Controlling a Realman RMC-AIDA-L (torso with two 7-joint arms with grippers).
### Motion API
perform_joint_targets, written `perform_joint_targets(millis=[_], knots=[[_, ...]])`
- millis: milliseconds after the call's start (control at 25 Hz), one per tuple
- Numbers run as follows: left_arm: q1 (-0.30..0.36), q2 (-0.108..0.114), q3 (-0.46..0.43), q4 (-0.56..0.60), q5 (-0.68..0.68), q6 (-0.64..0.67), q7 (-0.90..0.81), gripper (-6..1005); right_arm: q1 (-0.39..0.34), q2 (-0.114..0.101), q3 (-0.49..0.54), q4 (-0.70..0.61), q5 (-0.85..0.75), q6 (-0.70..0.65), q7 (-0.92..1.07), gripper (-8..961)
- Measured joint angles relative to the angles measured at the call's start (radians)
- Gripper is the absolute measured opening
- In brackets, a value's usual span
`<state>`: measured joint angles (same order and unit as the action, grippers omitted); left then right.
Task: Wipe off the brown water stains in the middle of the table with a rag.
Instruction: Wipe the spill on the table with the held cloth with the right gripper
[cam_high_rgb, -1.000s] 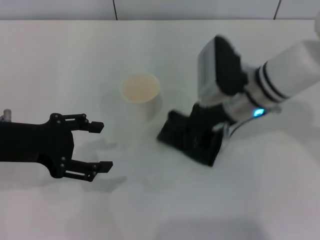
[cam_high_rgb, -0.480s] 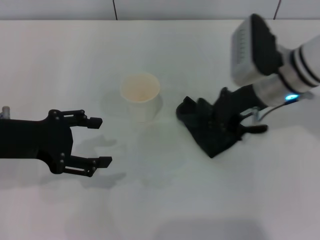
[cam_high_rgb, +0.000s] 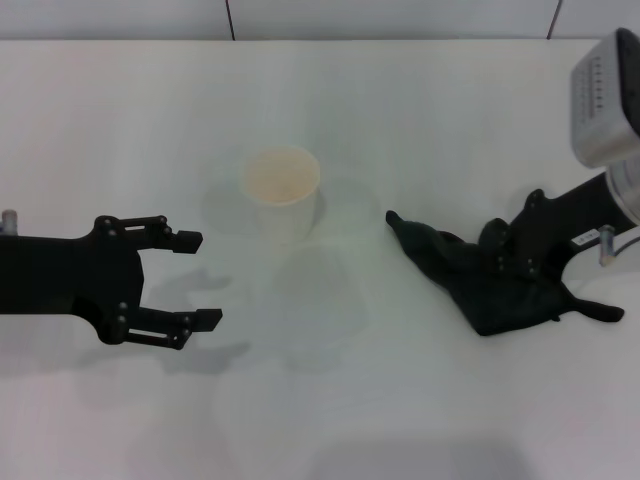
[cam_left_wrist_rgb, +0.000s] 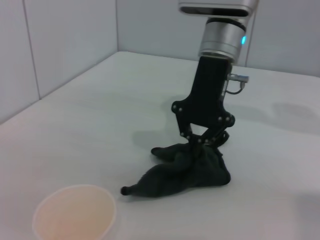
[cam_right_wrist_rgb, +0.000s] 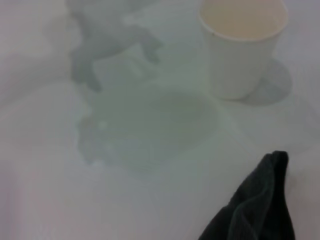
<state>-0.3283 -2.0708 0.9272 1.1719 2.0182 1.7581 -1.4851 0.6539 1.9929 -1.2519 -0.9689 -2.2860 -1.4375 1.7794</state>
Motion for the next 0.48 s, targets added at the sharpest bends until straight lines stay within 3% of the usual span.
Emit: perform_joint_targets(millis=[480], knots=[[-0.002,0.000,-0.007,-0.018,-0.001,-0.001,0.023,890,-0.020,-0.004,0.016,-0.026,0.005,-0.036,-0.014,34]])
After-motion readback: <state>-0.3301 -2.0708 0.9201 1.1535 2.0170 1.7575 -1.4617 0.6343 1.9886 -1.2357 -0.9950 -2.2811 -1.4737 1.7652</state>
